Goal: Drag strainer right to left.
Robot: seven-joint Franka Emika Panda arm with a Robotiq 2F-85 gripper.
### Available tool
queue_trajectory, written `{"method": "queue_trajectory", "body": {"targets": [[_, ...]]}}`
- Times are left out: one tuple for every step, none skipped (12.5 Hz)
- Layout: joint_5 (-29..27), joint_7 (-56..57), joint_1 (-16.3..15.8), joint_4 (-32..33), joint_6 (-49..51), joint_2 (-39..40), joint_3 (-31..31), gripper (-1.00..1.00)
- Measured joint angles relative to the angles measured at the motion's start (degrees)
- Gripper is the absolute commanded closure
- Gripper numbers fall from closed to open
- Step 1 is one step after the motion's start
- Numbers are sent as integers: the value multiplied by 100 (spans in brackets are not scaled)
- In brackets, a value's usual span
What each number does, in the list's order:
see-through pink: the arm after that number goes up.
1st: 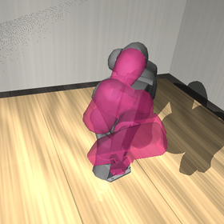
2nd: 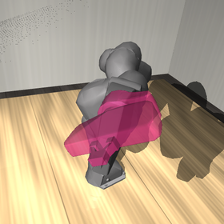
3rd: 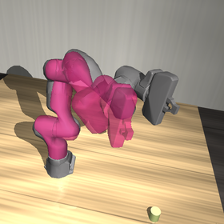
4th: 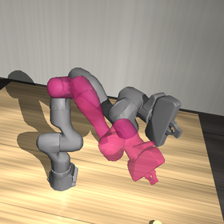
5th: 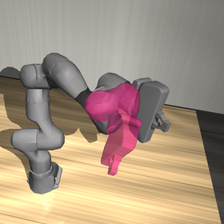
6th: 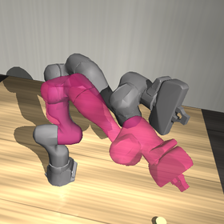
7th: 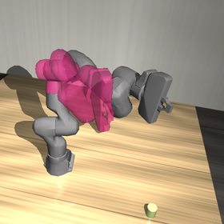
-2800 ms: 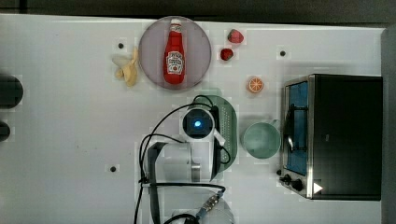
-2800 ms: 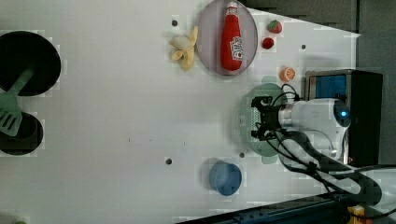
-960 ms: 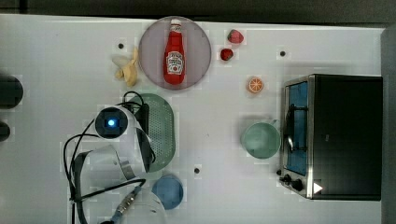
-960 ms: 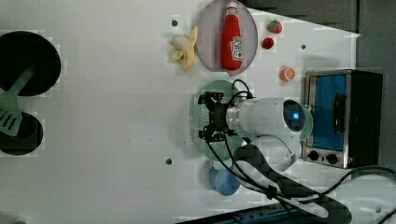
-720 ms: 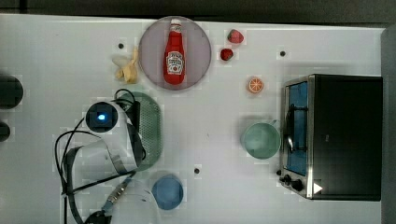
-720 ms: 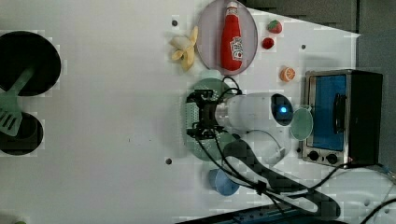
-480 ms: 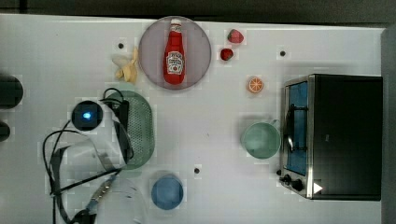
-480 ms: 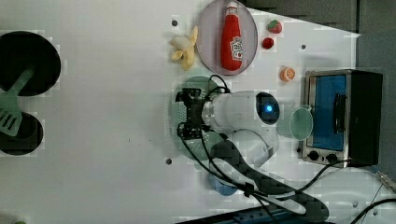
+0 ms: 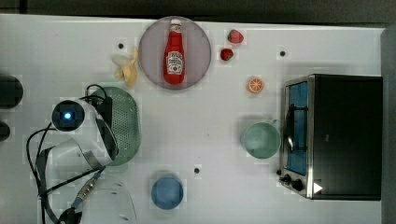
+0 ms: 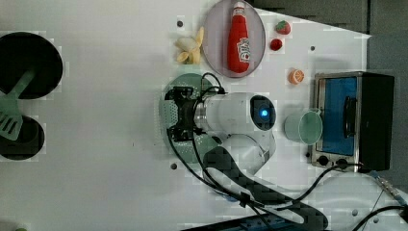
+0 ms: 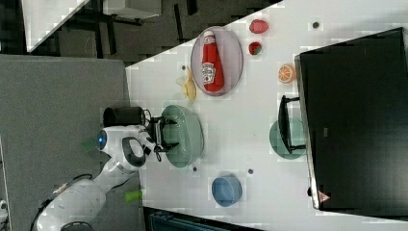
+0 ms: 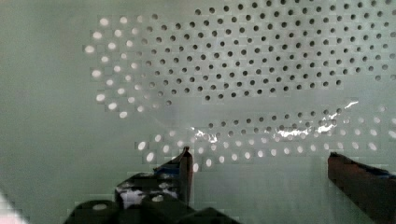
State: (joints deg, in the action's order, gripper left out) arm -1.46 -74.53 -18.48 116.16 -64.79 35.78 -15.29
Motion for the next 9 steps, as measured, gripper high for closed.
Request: {"method": "queue_trajectory", "body": {"targets": [[-20,-73,-90,-123,6,81,41,-100],[-78,-134,-190,-252,17,145,100,-100],[-116,-252,-263,-369,56,176,114,-100],[-77,-353,-311,-453,56,171,120,-100],[-59,-397,-336,-498,56,154,97,-100],[-30,-414,-393,-509,101,143,104,-100],[35,-453,-509,-588,151,187,166,-100],[29,-487,-592,-733,129,319,167,-100],[-86,-492,-603,-856,50,464,66,-100]]}}
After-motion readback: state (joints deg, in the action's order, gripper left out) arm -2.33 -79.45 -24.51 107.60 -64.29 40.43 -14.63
